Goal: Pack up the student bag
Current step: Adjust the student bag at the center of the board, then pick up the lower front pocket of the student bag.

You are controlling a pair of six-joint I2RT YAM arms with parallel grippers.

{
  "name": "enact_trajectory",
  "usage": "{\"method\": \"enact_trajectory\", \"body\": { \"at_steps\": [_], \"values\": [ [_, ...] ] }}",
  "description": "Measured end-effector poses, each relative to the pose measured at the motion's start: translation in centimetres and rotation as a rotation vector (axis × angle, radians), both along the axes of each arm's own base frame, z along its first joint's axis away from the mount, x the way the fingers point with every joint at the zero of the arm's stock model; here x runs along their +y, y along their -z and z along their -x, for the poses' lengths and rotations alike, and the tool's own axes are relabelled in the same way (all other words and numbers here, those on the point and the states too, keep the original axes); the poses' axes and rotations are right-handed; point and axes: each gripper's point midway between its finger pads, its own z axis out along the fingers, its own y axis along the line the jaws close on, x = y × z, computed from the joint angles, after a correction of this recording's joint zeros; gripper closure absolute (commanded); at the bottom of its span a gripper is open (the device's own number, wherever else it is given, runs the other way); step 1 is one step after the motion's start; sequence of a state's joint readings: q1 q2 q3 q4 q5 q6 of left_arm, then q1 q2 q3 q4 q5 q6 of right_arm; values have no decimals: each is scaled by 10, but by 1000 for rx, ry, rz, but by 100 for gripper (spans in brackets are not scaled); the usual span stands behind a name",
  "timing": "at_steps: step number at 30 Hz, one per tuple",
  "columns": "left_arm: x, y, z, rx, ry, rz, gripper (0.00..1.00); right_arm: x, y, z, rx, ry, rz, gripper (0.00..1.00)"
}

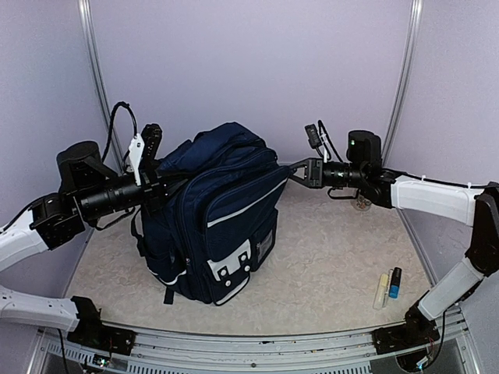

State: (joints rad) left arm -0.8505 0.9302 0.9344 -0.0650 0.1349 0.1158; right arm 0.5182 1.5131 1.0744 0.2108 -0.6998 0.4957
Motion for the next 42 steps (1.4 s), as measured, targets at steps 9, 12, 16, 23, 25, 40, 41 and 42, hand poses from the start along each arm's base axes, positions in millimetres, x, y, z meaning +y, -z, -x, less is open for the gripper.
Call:
{"method": "enact_trajectory", "body": {
  "at_steps": [9, 12, 16, 23, 25, 40, 41, 42],
  "values": [
    [0, -1, -4, 3, 63, 17, 100, -48, 54, -42, 198, 300, 205, 38],
    [1, -1, -6, 0, 68, 22, 100, -97, 84, -56, 272, 531, 418, 36],
    [3, 0, -8, -11, 68, 33, 100, -160, 125, -41, 390, 774, 694, 37],
    [4, 1, -8, -19, 80, 48, 100, -217, 193, 32, 707, 950, 918, 40],
    [5, 1, -7, -22, 80, 50, 100, -230, 209, 62, 811, 990, 945, 40],
    [5, 1, -7, -34, 80, 46, 100, -250, 227, 139, 1043, 1115, 1033, 35],
    [5, 1, -7, -34, 80, 46, 100, -253, 230, 147, 1061, 1118, 1039, 35],
    [5, 1, -7, -34, 80, 46, 100, -254, 233, 154, 1077, 1119, 1039, 34]
  ]
}}
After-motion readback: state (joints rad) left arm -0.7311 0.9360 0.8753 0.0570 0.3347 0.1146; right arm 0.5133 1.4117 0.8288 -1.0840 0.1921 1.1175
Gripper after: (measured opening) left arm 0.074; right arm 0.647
